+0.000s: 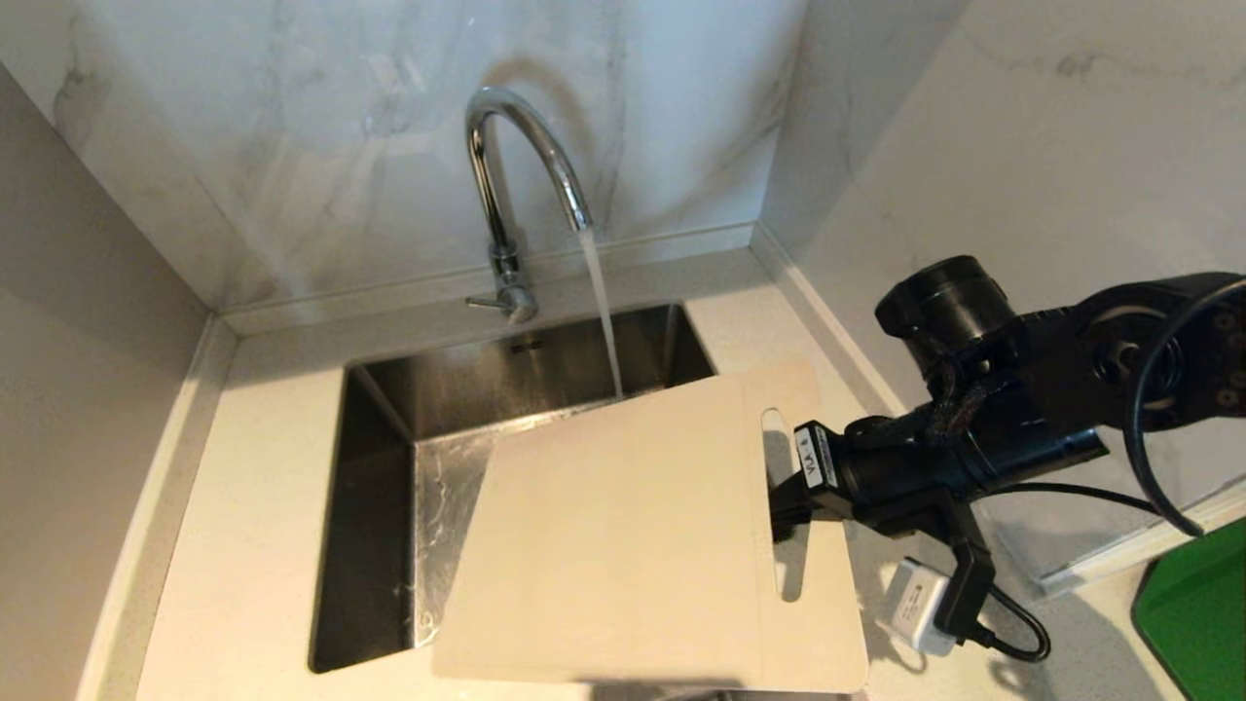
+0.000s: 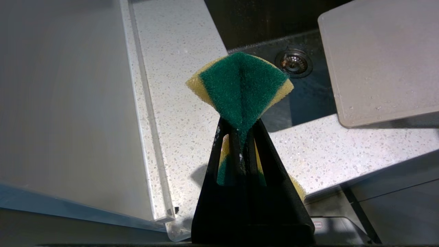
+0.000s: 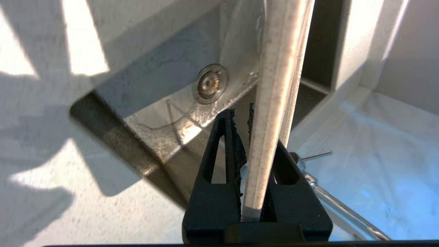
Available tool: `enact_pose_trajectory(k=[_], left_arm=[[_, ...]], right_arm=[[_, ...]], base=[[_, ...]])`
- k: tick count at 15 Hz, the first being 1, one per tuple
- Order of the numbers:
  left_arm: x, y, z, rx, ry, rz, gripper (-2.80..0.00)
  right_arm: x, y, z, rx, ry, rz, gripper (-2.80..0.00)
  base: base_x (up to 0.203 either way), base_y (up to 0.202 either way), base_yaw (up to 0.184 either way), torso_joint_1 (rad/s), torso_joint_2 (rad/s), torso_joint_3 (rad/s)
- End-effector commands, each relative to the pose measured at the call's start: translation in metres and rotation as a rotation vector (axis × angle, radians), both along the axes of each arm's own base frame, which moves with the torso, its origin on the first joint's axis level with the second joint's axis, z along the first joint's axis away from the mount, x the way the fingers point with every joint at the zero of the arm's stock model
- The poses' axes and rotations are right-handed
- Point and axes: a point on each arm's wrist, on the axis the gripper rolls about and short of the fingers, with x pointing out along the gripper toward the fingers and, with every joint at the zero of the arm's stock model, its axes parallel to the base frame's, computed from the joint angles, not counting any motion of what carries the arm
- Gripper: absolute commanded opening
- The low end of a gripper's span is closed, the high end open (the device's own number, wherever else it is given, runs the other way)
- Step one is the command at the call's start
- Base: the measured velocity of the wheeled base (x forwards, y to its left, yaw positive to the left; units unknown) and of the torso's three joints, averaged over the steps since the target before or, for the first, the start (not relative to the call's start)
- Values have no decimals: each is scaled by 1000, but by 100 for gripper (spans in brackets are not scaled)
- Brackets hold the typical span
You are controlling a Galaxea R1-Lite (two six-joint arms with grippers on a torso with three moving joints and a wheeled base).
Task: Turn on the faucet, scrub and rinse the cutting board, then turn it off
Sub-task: Scrub the cutting board underwater
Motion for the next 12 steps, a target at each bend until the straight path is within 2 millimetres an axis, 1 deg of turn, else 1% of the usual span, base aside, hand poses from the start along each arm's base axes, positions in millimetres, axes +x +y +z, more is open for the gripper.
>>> enact_pose_trajectory(k=[1, 4, 6, 9, 12], left_arm=[[0, 0, 0, -1, 1, 0, -280], [0, 0, 0, -1, 1, -1, -280], [0, 0, 0, -1, 1, 0, -280], [0, 0, 0, 0, 1, 1, -280], [0, 0, 0, -1, 1, 0, -280]], right_arm=[[13, -5, 7, -20, 2, -18, -280], [21, -6, 8, -26, 3, -33, -280], [34, -8, 14, -22, -10, -49, -280], [53, -16, 30, -18, -25, -85, -280], [68, -16, 32, -12, -36, -92, -280]], base=[[0, 0, 0, 0, 0, 0], [0, 0, 0, 0, 0, 0], [0, 0, 0, 0, 0, 0], [0, 0, 0, 0, 0, 0], [0, 0, 0, 0, 0, 0]])
